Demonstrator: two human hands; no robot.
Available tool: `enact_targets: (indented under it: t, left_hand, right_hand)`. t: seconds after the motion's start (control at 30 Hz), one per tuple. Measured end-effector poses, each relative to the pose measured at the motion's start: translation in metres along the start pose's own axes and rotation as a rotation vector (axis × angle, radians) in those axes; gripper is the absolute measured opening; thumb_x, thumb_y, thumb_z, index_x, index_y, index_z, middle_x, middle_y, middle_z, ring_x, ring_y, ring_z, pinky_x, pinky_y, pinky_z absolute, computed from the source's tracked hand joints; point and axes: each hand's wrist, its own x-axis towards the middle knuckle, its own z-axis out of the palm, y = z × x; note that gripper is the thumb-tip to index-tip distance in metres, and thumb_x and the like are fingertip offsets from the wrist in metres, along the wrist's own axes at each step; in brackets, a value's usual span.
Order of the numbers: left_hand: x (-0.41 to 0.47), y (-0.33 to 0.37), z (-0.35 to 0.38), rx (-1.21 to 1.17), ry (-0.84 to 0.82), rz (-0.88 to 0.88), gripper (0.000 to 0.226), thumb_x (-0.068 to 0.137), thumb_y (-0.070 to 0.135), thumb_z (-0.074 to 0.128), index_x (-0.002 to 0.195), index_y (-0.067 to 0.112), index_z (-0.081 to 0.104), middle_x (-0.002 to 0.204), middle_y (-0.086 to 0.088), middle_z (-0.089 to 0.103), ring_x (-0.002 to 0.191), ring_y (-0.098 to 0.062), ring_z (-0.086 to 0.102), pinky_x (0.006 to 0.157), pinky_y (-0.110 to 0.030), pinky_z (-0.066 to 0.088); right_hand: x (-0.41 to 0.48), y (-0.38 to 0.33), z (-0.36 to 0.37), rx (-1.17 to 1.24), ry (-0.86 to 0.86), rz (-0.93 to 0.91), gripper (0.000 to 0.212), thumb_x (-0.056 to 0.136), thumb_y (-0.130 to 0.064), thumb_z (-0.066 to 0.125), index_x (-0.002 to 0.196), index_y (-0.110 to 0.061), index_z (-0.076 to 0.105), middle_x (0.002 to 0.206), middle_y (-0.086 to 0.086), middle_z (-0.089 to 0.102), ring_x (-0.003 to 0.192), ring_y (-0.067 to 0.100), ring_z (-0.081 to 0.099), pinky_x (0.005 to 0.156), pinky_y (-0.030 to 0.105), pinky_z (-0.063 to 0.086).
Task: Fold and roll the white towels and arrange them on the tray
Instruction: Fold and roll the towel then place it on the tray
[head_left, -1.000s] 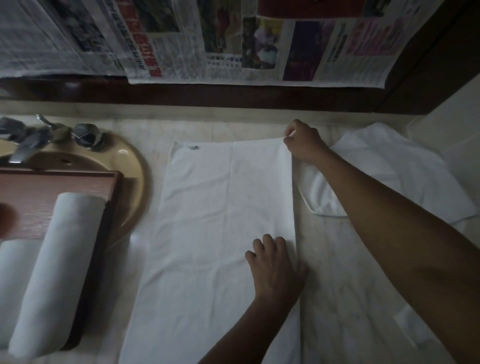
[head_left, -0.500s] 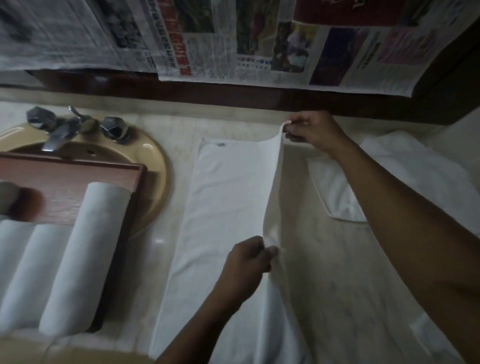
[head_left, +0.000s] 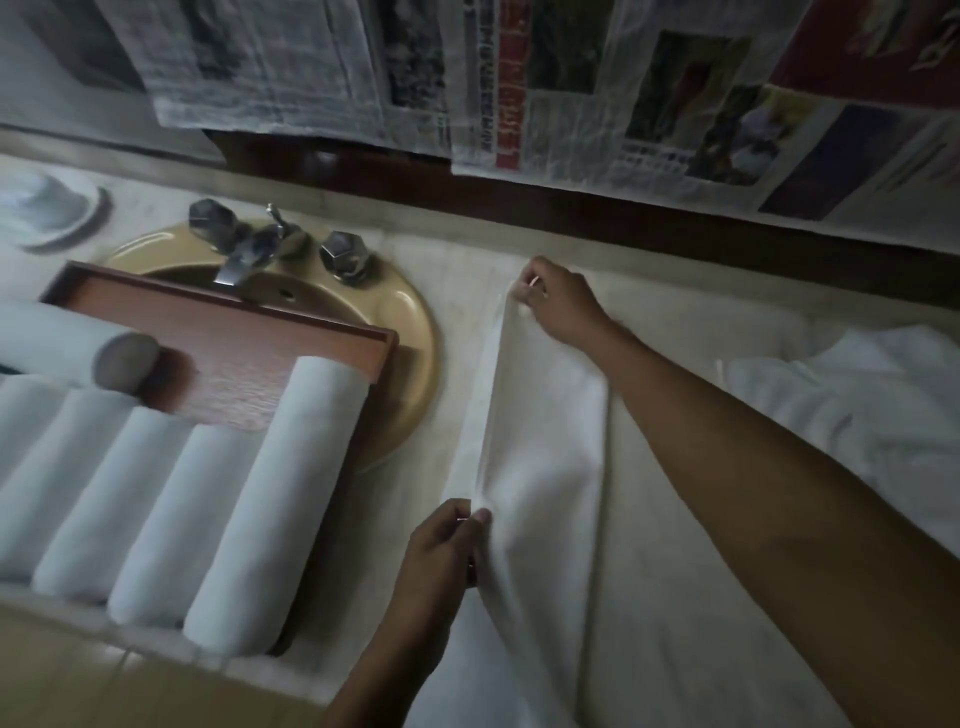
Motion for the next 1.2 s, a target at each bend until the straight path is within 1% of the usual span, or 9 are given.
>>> enact_targets:
  t: [0.13, 0.27, 0.33, 0.5, 0.67, 0.9, 1.03, 1.13, 1.2]
  left_hand:
    - [0.014, -0.01, -0.015, 0.206, 0.148, -0.033, 0.024, 0.094, 0.026, 0.068, 0.072, 0.017, 0.066, 0.055, 0.001, 0.058, 0.05, -0.016, 0.051, 0.054, -0.031, 0.04]
    - [0.009, 0.013, -0.018, 0.066, 0.023, -0.067, 0.022, 0.098, 0.024, 0.066, 0.081, 0.011, 0.071, 0.076, -0.01, 0.073, 0.065, -0.023, 0.065, 0.063, -0.037, 0.049]
    - [0.012, 0.014, -0.024, 0.085, 0.025, 0.004, 0.021, 0.098, 0.027, 0.067, 0.081, 0.015, 0.071, 0.079, -0.01, 0.075, 0.069, -0.021, 0.068, 0.064, -0.035, 0.049]
    - [0.03, -0.007, -0.037, 0.542, 0.271, 0.11, 0.016, 0.096, 0.031, 0.067, 0.081, 0.025, 0.066, 0.072, 0.008, 0.07, 0.065, 0.002, 0.062, 0.052, -0.012, 0.039]
    - [0.034, -0.007, -0.033, 0.611, 0.254, 0.077, 0.015, 0.094, 0.036, 0.068, 0.083, 0.027, 0.064, 0.077, 0.008, 0.067, 0.068, -0.004, 0.063, 0.056, -0.024, 0.047]
    - [0.038, -0.006, -0.032, 0.65, 0.269, 0.074, 0.015, 0.092, 0.035, 0.073, 0.085, 0.027, 0.063, 0.077, 0.01, 0.065, 0.07, -0.001, 0.061, 0.056, -0.021, 0.044]
    - [0.038, -0.004, -0.031, 0.712, 0.255, 0.081, 0.014, 0.092, 0.033, 0.073, 0.086, 0.024, 0.062, 0.075, 0.01, 0.063, 0.068, 0.001, 0.058, 0.053, -0.014, 0.038]
    - [0.044, 0.006, -0.031, 0.812, 0.215, 0.1, 0.016, 0.092, 0.036, 0.071, 0.086, 0.023, 0.063, 0.072, 0.008, 0.062, 0.065, 0.0, 0.057, 0.054, -0.017, 0.041]
    - [0.055, 0.016, -0.027, 0.861, 0.215, 0.148, 0.019, 0.093, 0.039, 0.067, 0.086, 0.021, 0.066, 0.072, 0.007, 0.064, 0.066, -0.005, 0.06, 0.06, -0.027, 0.05]
  right_hand:
    - [-0.001, 0.014, 0.033, -0.119, 0.046, 0.056, 0.019, 0.097, -0.041, 0.065, 0.091, -0.024, 0.058, 0.095, -0.003, 0.07, 0.09, 0.021, 0.066, 0.078, 0.037, 0.051]
    - [0.002, 0.018, 0.04, -0.177, 0.095, 0.002, 0.017, 0.098, -0.036, 0.066, 0.091, -0.021, 0.06, 0.103, 0.002, 0.069, 0.1, 0.025, 0.063, 0.09, 0.044, 0.048]
    - [0.004, 0.022, 0.039, -0.186, 0.088, -0.013, 0.018, 0.098, -0.036, 0.065, 0.093, -0.019, 0.062, 0.103, 0.003, 0.069, 0.099, 0.025, 0.063, 0.089, 0.043, 0.048]
    - [0.013, 0.027, 0.034, -0.192, 0.058, -0.049, 0.019, 0.099, -0.037, 0.063, 0.093, -0.019, 0.059, 0.099, 0.003, 0.066, 0.094, 0.025, 0.062, 0.078, 0.037, 0.047]
    - [0.018, 0.028, 0.036, -0.205, 0.11, -0.015, 0.023, 0.101, -0.046, 0.058, 0.096, -0.023, 0.057, 0.101, -0.001, 0.064, 0.095, 0.023, 0.061, 0.077, 0.037, 0.048]
    - [0.006, 0.03, 0.049, -0.28, 0.346, -0.035, 0.035, 0.092, -0.055, 0.067, 0.091, -0.02, 0.061, 0.094, 0.0, 0.064, 0.094, 0.027, 0.056, 0.078, 0.037, 0.038]
    - [0.002, 0.03, 0.043, -0.253, 0.375, 0.066, 0.049, 0.082, -0.07, 0.068, 0.104, -0.027, 0.063, 0.108, -0.003, 0.064, 0.107, 0.024, 0.053, 0.089, 0.04, 0.035]
    - [-0.007, 0.032, 0.023, -0.266, 0.426, 0.132, 0.041, 0.09, -0.062, 0.064, 0.109, -0.027, 0.065, 0.12, 0.002, 0.061, 0.117, 0.027, 0.052, 0.096, 0.042, 0.035]
    - [-0.016, 0.042, 0.003, -0.325, 0.422, 0.279, 0.034, 0.097, -0.053, 0.058, 0.114, -0.025, 0.066, 0.129, 0.008, 0.057, 0.124, 0.033, 0.049, 0.101, 0.046, 0.035]
